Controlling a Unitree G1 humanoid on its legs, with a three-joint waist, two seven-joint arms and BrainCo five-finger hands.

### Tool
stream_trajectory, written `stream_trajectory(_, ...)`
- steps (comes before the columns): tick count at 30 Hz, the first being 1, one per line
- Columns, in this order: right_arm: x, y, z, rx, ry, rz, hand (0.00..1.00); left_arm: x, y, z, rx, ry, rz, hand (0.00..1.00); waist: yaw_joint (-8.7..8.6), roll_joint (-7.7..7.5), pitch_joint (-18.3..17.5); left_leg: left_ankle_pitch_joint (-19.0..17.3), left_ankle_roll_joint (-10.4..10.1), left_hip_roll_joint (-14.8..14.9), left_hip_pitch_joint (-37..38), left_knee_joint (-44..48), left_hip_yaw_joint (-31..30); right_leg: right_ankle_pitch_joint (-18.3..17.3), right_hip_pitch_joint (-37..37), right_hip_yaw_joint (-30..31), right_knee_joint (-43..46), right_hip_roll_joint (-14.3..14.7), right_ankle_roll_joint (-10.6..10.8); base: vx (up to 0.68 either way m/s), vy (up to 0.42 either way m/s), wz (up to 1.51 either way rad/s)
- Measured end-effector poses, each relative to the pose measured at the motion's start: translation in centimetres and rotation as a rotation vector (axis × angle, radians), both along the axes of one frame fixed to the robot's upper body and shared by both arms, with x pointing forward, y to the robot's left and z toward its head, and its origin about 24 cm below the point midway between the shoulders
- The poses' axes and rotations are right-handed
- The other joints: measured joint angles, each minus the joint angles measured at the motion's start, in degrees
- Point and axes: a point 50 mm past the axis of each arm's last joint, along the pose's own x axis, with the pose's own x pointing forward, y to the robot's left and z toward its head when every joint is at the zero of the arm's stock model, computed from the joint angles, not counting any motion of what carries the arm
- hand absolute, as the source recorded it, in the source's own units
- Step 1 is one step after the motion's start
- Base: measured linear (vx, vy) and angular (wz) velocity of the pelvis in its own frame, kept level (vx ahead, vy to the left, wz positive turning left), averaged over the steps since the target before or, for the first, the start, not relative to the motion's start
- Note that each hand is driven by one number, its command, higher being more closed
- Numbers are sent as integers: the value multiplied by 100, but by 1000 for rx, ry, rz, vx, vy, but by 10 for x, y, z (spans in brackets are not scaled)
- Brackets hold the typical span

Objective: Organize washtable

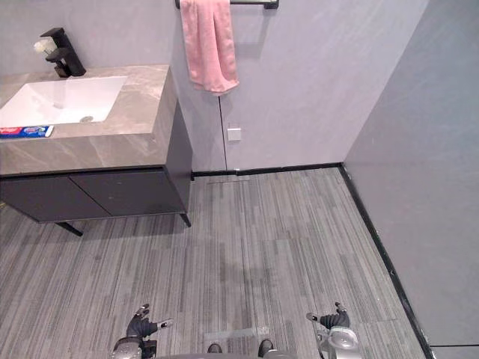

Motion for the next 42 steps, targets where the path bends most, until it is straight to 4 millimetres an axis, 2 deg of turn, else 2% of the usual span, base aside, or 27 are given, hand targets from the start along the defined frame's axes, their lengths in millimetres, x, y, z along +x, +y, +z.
stream_trajectory(26, -1, -4, 1, 1, -4, -30, 0, -1, 0, 0, 1, 2, 0, 0, 15, -16, -6, -169, 38, 15, 22, 12, 305, -16, -91, 290, 0, 22, 24, -16, -10, -6)
stream_trajectory(28, -1, -4, 1, 1, -5, -30, 0, 0, 0, 0, 1, 0, -1, 0, 16, -24, -5, -258, 64, 12, -9, 93, 316, -41, -95, 298, 0, 13, 55, 8, -11, -4)
stream_trajectory(33, 0, -3, 1, 1, -8, -29, 0, 5, 1, 3, 4, -22, -5, 0, 57, -51, -18, -762, 125, 37, -433, 818, 425, -209, -311, 392, 199, -60, 166, 65, 16, -11)
stream_trajectory(35, 1, -3, 1, 2, -10, -29, 0, 7, 1, 3, 4, -26, -6, 0, 121, -23, -15, -971, 157, 87, -541, 1084, 509, -437, -525, 466, 614, -77, 200, 107, 53, -24)
stream_trajectory(36, 1, -3, 1, 3, -9, -29, 0, 8, 1, 4, 6, -33, -8, 0, 144, -17, -8, -1113, 177, 100, -588, 1282, 563, -682, -720, 469, 1091, -129, 245, 105, 61, -18)
stream_trajectory(37, 1, -3, 1, 3, -9, -29, 0, 10, 1, 5, 7, -38, -10, 0, 146, -9, 1, -1243, 193, 90, -577, 1431, 617, -953, -933, 462, 1677, -219, 354, 136, 91, -13)
stream_trajectory(38, 1, -3, 1, 3, -9, -28, 0, 10, 1, 5, 7, -39, -11, 0, 146, 0, 5, -1293, 211, 80, -558, 1487, 634, -1066, -1044, 443, 1990, -265, 422, 139, 117, -8)
stream_trajectory(39, 1, -2, 1, 6, -10, -27, 0, 11, 2, 6, 11, -39, -20, 0, 146, 4, 8, -1350, 198, 42, -526, 1582, 647, -1217, -1327, 403, 2721, -392, 543, 172, 154, 0)
stream_trajectory(40, 2, -1, 1, 9, -11, -26, 0, 14, 3, 7, 17, -46, -30, 0, 137, -8, 51, -1352, 196, -27, -422, 1592, 642, -1261, -1629, 319, 3561, -563, 605, 153, 130, 6)
stream_trajectory(41, 2, 0, 1, 11, -10, -26, 0, 16, 3, 8, 21, -47, -44, 0, 135, -28, 97, -1368, 216, -61, -324, 1584, 640, -1246, -1769, 263, 4010, -664, 584, 171, 105, 18)
stream_trajectory(42, 2, 2, 0, 11, -6, -9, 0, 19, 6, 10, 33, -58, -57, 0, 107, -4, 165, -1531, 345, -75, -134, 1602, 574, -1199, -2041, 125, 4814, -819, 474, 208, 73, 14)
